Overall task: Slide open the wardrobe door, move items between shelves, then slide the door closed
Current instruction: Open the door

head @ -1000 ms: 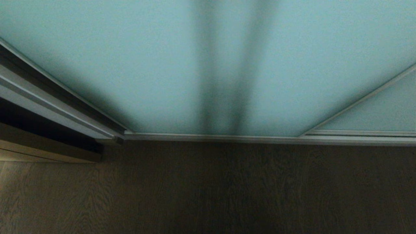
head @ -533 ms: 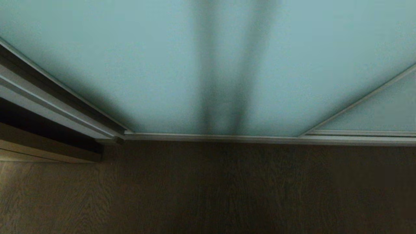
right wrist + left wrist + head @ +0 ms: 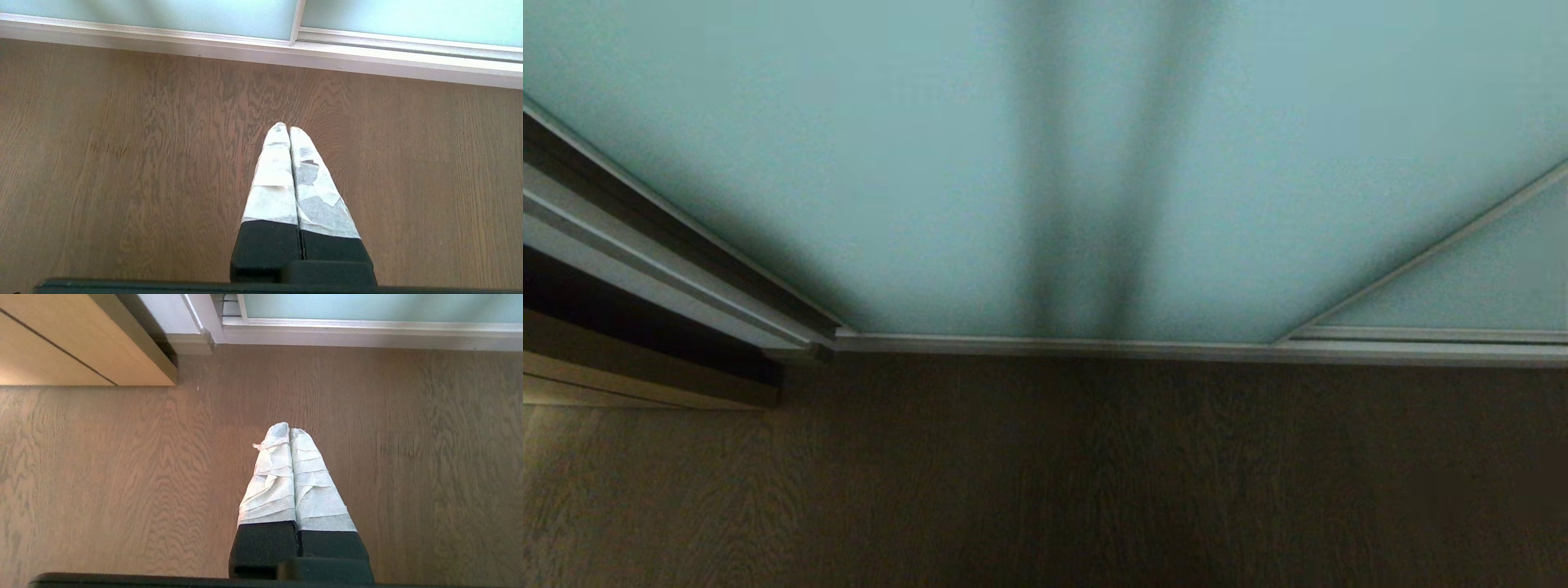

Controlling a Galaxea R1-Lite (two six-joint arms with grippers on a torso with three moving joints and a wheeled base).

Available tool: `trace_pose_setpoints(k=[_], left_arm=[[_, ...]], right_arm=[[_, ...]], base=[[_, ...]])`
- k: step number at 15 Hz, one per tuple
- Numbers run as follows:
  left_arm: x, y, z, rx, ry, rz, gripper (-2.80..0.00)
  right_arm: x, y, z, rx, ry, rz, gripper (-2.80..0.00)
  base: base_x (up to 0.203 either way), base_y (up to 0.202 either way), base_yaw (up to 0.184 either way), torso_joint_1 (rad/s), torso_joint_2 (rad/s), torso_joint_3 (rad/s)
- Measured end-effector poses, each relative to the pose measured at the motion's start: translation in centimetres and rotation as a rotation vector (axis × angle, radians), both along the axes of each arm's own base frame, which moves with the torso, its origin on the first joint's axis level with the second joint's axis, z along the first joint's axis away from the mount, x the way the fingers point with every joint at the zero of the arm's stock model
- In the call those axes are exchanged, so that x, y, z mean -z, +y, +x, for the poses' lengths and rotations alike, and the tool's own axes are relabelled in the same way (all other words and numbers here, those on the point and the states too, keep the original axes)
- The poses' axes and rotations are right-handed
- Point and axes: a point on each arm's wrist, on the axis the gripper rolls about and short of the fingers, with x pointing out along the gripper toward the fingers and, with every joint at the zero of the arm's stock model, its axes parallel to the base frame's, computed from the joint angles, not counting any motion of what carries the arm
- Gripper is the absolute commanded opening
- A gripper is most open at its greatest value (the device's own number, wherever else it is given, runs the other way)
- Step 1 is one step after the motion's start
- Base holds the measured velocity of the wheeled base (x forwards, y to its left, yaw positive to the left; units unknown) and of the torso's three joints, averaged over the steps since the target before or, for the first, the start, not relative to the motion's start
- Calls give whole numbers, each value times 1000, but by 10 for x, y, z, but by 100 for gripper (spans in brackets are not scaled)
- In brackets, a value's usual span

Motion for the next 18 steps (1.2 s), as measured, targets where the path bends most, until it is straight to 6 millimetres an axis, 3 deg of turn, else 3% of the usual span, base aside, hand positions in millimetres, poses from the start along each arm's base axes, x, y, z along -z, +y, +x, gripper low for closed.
trace_pose_setpoints(k=[18], left_arm=[[0,0,0,-1,-2,-1,-280]], right_arm=[[0,0,0,0,0,0,-280]], base=[[0,0,0,0,0,0]])
